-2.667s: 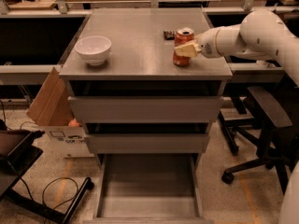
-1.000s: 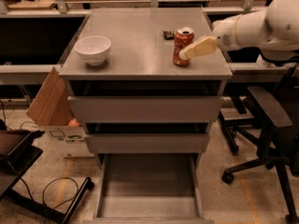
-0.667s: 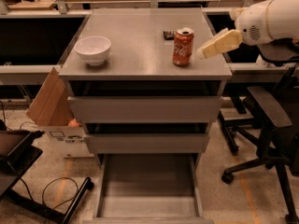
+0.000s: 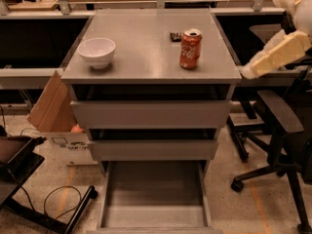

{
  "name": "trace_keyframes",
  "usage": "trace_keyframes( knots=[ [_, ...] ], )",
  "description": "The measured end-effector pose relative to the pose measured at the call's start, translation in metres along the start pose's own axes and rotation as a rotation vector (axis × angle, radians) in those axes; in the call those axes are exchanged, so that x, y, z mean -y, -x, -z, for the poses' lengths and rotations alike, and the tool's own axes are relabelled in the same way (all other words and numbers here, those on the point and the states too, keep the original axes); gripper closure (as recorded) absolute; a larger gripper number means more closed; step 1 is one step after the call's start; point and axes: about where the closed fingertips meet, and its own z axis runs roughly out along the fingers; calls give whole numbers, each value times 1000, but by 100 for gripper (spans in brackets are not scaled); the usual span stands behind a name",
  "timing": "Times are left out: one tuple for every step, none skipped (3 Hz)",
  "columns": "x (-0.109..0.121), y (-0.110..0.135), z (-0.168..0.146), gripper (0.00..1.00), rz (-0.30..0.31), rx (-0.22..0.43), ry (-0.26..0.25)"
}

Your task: Pick coke can from bottom drawer and place on counter

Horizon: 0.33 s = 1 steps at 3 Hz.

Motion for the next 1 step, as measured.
trace_keyframes(
  knots=[
    [-3,-1,5,0,16,-7,-5]
  ],
)
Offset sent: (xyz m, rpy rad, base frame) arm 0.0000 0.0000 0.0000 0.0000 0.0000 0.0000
